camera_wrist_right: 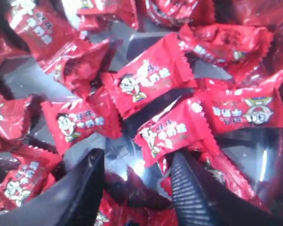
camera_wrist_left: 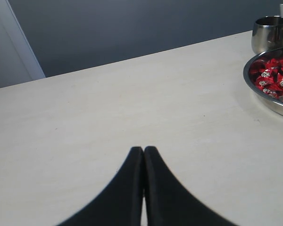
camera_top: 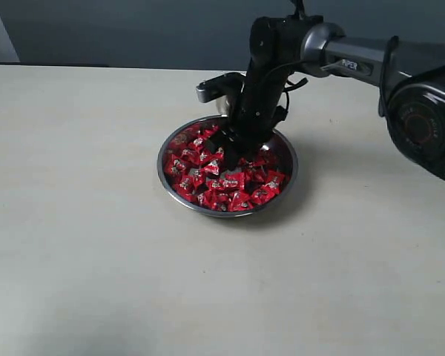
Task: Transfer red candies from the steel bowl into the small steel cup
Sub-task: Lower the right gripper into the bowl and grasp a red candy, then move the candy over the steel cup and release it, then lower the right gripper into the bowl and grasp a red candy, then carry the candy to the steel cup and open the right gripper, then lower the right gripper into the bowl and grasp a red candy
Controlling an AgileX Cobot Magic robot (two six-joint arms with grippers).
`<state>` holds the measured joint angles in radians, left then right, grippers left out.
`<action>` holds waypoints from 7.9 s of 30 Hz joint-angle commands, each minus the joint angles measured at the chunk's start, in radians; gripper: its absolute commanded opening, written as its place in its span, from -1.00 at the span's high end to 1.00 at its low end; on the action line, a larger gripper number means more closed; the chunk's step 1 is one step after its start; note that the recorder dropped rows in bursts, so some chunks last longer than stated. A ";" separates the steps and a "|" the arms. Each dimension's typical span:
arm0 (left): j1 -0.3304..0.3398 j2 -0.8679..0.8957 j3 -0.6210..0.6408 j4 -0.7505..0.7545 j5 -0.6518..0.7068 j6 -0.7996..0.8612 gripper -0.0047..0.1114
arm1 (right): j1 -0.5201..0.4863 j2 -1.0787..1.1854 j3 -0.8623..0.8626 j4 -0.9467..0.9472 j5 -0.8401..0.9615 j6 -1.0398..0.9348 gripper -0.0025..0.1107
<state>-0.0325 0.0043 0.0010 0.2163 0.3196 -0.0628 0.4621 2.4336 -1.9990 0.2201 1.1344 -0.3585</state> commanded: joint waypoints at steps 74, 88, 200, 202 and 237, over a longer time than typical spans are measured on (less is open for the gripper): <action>0.000 -0.004 -0.001 0.003 -0.007 -0.005 0.91 | -0.037 -0.174 -0.001 0.102 -0.144 -0.013 0.40; 0.000 -0.004 -0.001 0.003 -0.007 -0.005 0.91 | 0.038 -0.034 -0.001 0.107 -0.051 -0.034 0.40; 0.000 -0.004 -0.001 0.003 -0.007 -0.005 0.91 | 0.106 -0.102 0.026 -0.066 0.087 0.037 0.42; 0.000 -0.004 -0.001 0.003 -0.007 -0.005 0.91 | 0.106 -0.102 0.026 -0.061 0.087 0.037 0.42; 0.000 -0.004 -0.001 0.003 -0.007 -0.005 0.91 | 0.106 -0.015 0.026 -0.166 -0.272 0.178 0.16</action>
<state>-0.0325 0.0043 0.0010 0.2163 0.3196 -0.0628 0.5683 2.4185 -1.9757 0.0663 0.8605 -0.2052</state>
